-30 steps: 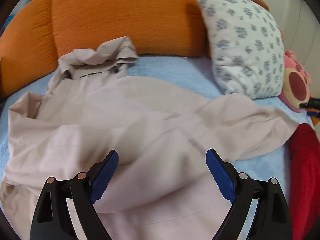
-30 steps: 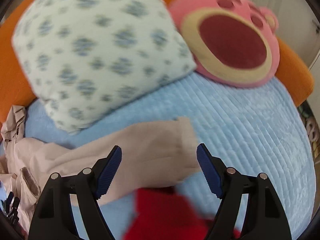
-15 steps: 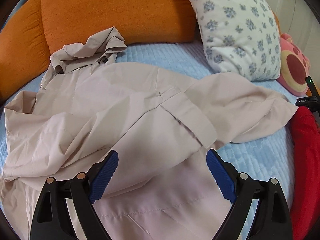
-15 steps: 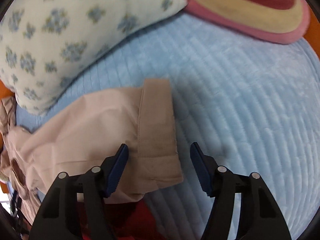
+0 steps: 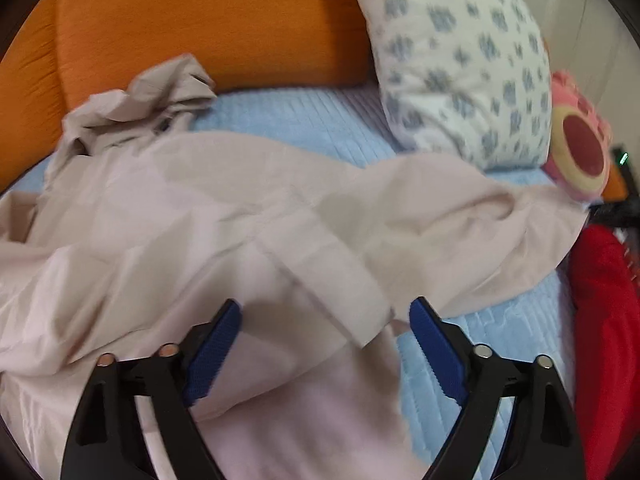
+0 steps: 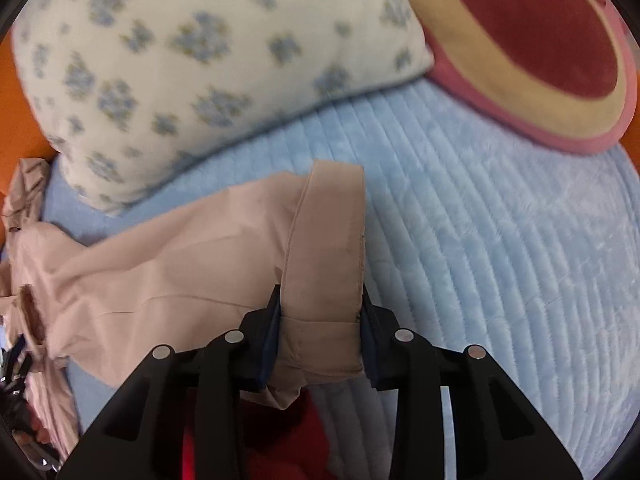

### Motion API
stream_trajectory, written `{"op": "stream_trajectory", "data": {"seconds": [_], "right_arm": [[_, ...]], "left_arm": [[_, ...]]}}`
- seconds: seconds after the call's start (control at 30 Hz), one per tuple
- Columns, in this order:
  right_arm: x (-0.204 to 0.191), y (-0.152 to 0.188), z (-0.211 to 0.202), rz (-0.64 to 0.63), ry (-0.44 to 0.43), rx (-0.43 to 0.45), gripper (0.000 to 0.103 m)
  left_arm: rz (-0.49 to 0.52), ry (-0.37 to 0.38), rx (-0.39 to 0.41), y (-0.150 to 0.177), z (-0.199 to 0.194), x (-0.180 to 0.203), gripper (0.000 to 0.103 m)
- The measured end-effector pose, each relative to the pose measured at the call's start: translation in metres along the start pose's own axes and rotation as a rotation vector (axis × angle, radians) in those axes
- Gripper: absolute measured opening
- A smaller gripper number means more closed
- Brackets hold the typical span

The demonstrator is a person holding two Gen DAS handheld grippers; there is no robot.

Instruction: Fold large clothes

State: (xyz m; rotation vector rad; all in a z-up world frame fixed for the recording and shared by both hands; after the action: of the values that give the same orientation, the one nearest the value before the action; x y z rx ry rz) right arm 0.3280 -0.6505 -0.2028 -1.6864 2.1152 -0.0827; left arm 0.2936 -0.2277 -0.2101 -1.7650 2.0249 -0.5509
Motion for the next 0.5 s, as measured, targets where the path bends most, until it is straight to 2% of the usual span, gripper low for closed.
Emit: {"op": "stream_trajectory", "data": {"seconds": [0.13, 0.27, 0.5], "right_arm": [[-0.025, -0.010, -0.044, -0.068, -0.001, 0.080, 0.033], [-0.067, -0.022, -0.091, -0.189, 0.002, 0.138, 0.033], [-0.173, -0.017, -0.153, -0.349, -0.041, 0.174, 0.033]], "left_arm": [[-0.068, -0.010, -0.074, 0.005, 0.029, -0.001, 0.072], [-0.036, -0.050, -0.073, 0.009, 0.040, 0.000, 0.059], [0.032, -0.078, -0.115, 0.006, 0.045, 0.005, 0.057]]}}
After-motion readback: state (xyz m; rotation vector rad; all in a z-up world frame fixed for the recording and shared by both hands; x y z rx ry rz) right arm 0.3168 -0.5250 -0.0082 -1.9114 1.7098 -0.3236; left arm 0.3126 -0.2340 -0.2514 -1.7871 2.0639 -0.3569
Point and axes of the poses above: each gripper's, at about its wrist camera, not at the fingertips, and z roughly the way its jaws point, x to its right, y to its underside, the point moved 1 cm from there along z, roughly the way its jaws point, and after that the axes turned 10 degrees about -y, right-handed, at the moved point
